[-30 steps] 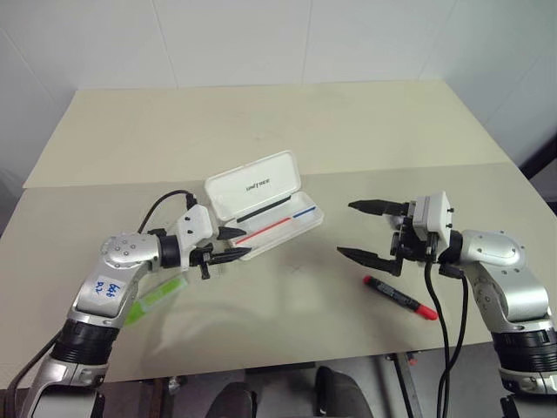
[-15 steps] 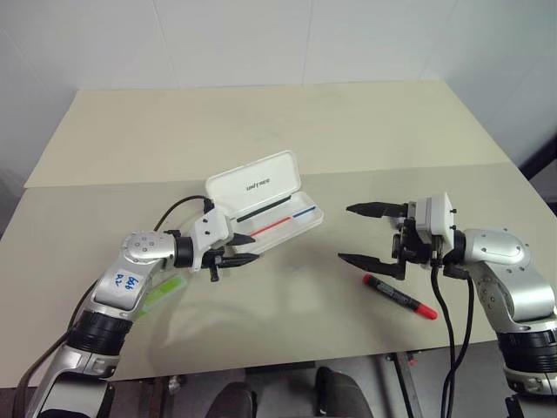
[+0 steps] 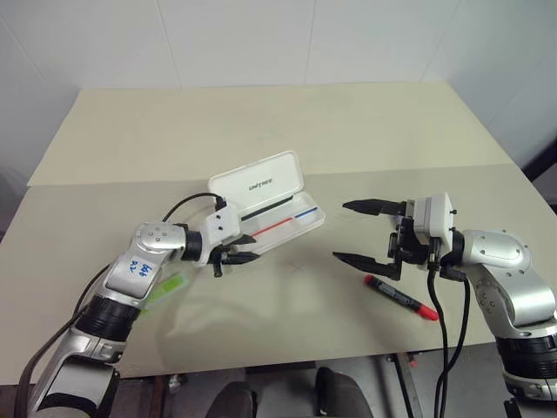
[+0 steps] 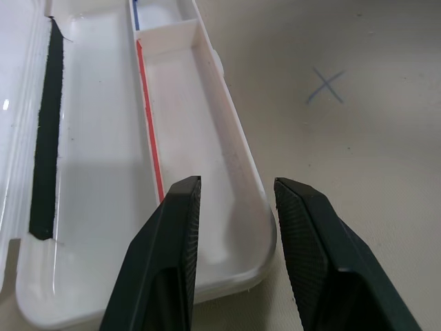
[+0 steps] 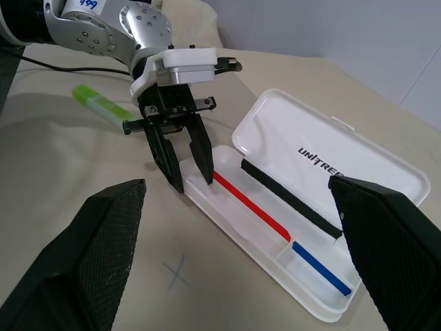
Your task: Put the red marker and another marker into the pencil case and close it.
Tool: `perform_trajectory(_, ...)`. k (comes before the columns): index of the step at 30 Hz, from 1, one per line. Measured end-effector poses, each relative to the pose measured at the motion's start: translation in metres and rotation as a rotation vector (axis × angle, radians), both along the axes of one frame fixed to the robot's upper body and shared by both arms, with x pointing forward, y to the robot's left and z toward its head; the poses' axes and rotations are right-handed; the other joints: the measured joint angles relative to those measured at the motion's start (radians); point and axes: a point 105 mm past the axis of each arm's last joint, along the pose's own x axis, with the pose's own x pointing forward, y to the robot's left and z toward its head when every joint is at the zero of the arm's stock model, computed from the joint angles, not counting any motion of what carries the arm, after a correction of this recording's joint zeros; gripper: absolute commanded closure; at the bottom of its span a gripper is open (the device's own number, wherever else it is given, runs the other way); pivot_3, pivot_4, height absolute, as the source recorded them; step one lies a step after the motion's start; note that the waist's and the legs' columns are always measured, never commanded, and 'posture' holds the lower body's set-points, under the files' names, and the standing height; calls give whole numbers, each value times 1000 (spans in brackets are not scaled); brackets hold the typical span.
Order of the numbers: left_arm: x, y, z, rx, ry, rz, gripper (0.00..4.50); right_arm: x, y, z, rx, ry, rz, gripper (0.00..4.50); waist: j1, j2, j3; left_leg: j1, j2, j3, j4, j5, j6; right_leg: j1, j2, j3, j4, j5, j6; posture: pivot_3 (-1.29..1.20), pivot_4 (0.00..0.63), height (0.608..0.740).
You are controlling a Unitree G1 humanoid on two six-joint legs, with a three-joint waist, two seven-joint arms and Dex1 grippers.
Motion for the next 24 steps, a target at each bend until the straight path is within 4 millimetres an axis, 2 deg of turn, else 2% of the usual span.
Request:
perform_trajectory(16, -1, -19, -4, 116, 87, -43, 2753, 4, 5, 12, 6, -50, 1, 0, 11, 0, 0, 0, 0, 0, 1, 0, 0, 0, 0, 0, 0, 0, 0, 0, 150, 740)
perform_trajectory(19, 1, -19, -3, 131, 78, -37, 3253, 4, 6, 17, 6, -69, 6, 0, 12, 0, 0, 0, 0, 0, 2, 0, 0, 1, 0, 0, 1, 0, 0, 0, 150, 740)
perform_trajectory(22, 2, -20, -2, 148, 53, -28, 4249, 5, 7, 18, 7, -75, 9, 0, 12, 0, 0, 0, 0, 0, 3, 0, 0, 1, 0, 0, 1, 0, 0, 0, 150, 740)
perform_trajectory(24, 4, -16, -1, 169, 36, -18, 4496, 5, 9, 19, 6, -76, 17, 0, 15, 0, 0, 0, 0, -1, 4, 0, 0, 1, 0, 0, 1, 0, 0, 0, 150, 740)
